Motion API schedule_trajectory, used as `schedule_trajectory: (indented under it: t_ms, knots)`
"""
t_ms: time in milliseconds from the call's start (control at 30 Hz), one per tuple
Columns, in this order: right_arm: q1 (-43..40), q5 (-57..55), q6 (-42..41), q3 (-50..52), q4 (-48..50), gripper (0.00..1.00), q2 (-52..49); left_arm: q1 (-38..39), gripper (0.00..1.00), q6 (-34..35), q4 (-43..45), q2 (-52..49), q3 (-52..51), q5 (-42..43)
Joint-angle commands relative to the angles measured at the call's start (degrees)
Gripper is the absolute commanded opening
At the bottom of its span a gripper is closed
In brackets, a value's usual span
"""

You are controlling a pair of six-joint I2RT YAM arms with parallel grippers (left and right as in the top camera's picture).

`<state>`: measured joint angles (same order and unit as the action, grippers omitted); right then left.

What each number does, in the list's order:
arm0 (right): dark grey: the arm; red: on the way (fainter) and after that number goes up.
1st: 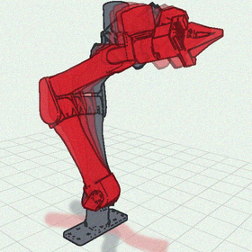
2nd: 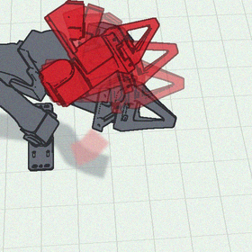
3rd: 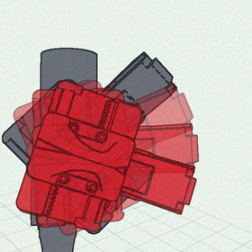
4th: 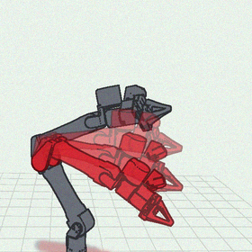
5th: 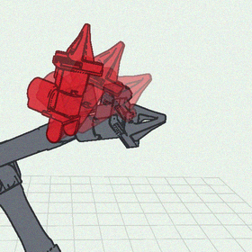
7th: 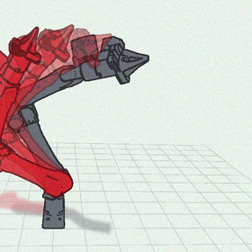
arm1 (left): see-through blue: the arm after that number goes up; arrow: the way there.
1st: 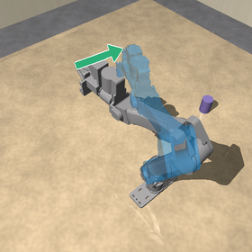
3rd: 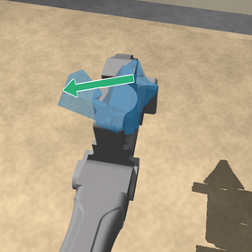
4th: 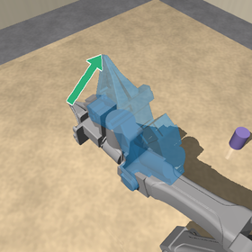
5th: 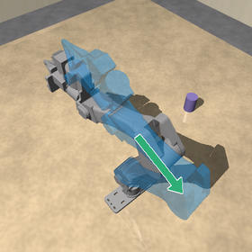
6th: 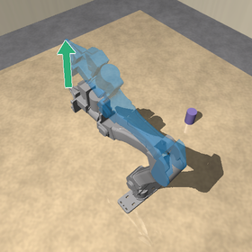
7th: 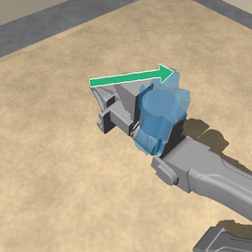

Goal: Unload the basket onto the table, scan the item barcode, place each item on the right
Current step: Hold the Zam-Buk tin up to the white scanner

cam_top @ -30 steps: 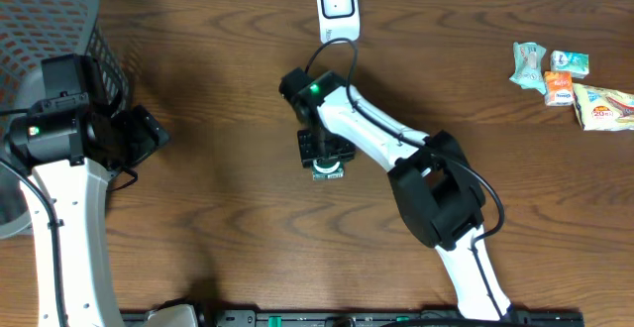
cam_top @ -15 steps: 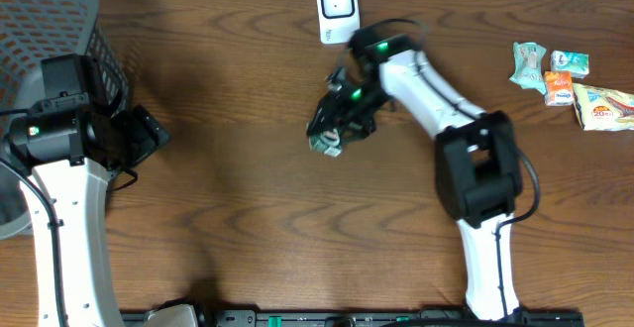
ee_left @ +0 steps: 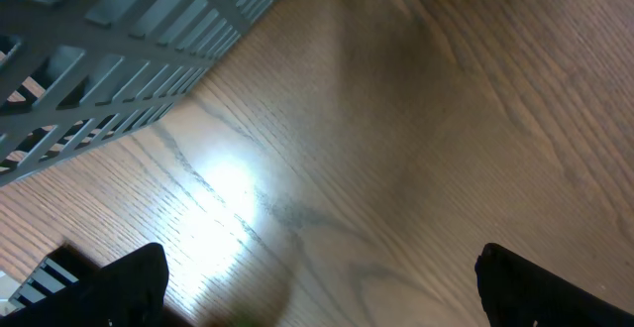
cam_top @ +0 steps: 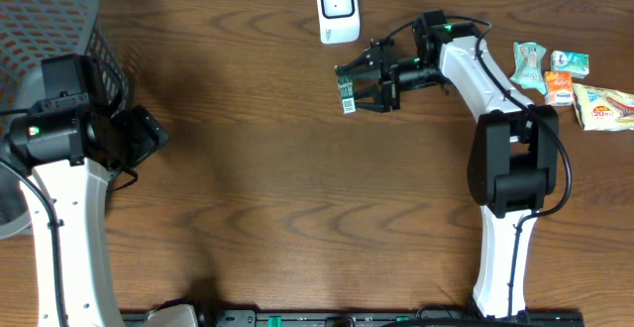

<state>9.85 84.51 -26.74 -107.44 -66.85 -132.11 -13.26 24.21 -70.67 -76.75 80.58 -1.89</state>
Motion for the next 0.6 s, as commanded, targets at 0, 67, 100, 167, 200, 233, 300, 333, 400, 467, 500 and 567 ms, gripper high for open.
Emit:
schedule_trajectory:
  t_ms: [0, 67, 100, 167, 200, 233, 300, 333, 400, 467, 500, 567]
  knots:
    - [-0.4, 4.6, -8.4, -1.2, 0.1, 0.58, 0.7, -0.2, 0.98, 0.3, -0.3, 0.2, -0.1, -0.9]
    - [-0.5, 4.6, -10.9, -1.2, 1.6, 0.58, 0.7, -0.2, 0.98, 0.3, -0.3, 0.2, -0.1, -0.9]
    - [-0.5, 4.6, -11.2, -1.2, 2.4, 0.58, 0.7, -0.2, 0.98, 0.3, -0.3, 0.2, -0.1, -0.9]
    - [-0.5, 4.6, -11.9, -1.2, 3.0, 0.58, 0.7, -0.2, 0.98, 0.3, -0.3, 0.2, -0.1, -0.9]
    - [-0.5, 4.6, -12.3, -1.2, 3.0, 0.58, 0.7, -0.2, 0.98, 0.3, -0.3, 0.2, -0.1, -0.9]
    - [-0.5, 4.6, -12.7, -1.2, 3.0, 0.59, 0.7, -0.2, 0.98, 0.3, -0.3, 0.2, -0.1, -0.9]
    - [-0.5, 4.6, -13.6, -1.2, 3.0, 0.59, 0.7, -0.2, 0.98, 0.3, -0.3, 0.2, -0.1, -0.9]
    - [-0.5, 4.6, -14.2, -1.2, 3.0, 0.59, 0.7, -0.2, 0.98, 0.3, -0.3, 0.2, -0.1, -1.0]
    - [-0.5, 4.6, -15.1, -1.2, 3.0, 0.59, 0.7, -0.2, 0.98, 0.3, -0.3, 0.2, -0.1, -0.9]
    - [-0.5, 4.6, -15.7, -1.2, 3.0, 0.59, 0.7, -0.2, 0.98, 0.3, -0.3, 0.2, -0.1, -0.9]
    - [-0.5, 4.6, -15.7, -1.2, 3.0, 0.59, 0.7, -0.2, 0.98, 0.3, -0.3, 0.2, -0.1, -0.9]
    - [-0.6, 4.6, -15.7, -1.2, 3.0, 0.58, 0.7, -0.2, 0.98, 0.3, -0.3, 0.2, -0.1, -0.9]
